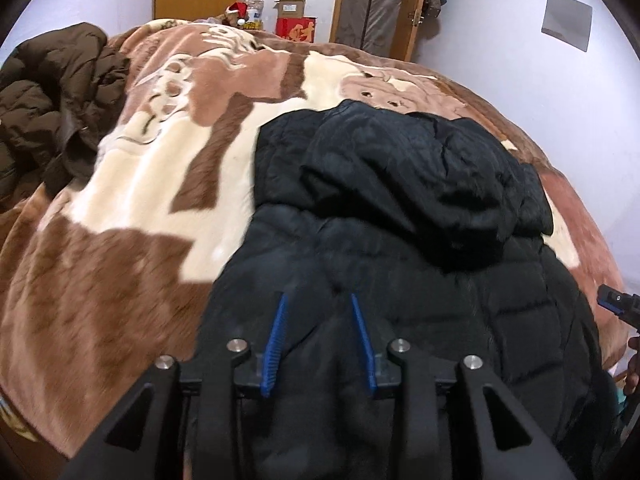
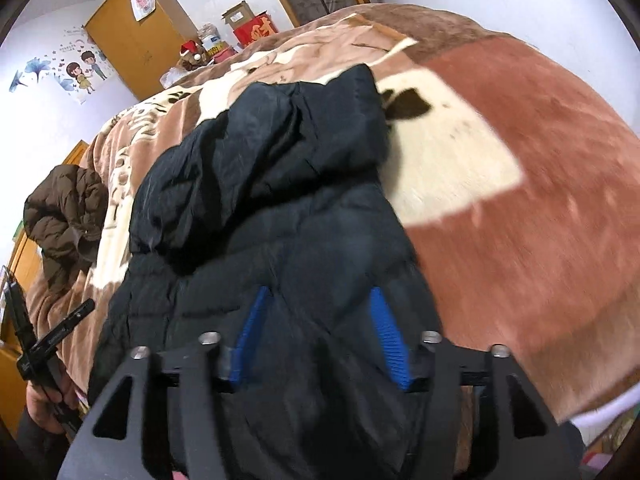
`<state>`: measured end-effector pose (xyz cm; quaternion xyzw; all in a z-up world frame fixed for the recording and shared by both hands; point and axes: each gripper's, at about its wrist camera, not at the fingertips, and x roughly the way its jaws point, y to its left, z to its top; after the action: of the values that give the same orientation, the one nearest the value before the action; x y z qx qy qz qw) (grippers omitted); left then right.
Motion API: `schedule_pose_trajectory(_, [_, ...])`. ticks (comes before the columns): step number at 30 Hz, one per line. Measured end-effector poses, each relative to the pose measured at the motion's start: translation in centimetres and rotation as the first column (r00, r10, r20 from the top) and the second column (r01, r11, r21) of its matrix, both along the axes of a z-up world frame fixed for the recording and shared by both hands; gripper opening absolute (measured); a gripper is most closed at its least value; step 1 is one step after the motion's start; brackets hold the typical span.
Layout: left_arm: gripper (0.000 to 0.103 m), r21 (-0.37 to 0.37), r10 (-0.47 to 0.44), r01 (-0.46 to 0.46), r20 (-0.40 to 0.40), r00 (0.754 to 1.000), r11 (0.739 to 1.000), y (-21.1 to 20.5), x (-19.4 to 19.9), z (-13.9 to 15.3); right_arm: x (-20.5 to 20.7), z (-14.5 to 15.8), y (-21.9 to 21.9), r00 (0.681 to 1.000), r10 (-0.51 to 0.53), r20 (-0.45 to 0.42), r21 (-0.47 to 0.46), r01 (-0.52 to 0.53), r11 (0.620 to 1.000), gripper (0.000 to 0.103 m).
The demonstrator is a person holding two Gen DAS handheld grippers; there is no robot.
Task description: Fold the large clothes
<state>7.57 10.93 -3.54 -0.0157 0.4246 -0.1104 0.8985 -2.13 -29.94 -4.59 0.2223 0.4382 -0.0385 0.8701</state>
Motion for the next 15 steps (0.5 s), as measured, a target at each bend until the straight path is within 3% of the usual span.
schedule_pose_trajectory(4, [0.047,0.012,0.03,-0.03,-0.029,0.999,0.999,3.0,-1.9,-0.9,-2.5,-1.6,-1.2,0.998,-0.038,-0.05,0.029,0.039,0.999,0.057])
schedule_pose_trajectory(9, [0.049,0.035,0.103,-0.1,-0.109,0.989,0.994,6.1,-2.6,-3.5,-4.1,-3.8,-3.2,0.989,-0.105,-0.107,0.069,0.113,0.991,0.058])
schedule_pose_trajectory(13, [0.05,-0.046,0.134,-0.146,-0.203,0.97,0.988,8.0,-2.6,-5.5,-3.9,-5.5,-3.5,0.986,-0.066,-0.154,0.175,0.093,0.98,0.059])
schedule_pose_trajectory(15, [0.05,-0.062,0.109,-0.125,-0.218,0.97,0.99,7.6,-3.1,-5.9,-3.8,-6.2,-2.8,0.985,-0.014,-0.173,0.231,0.054,0.971,0.059])
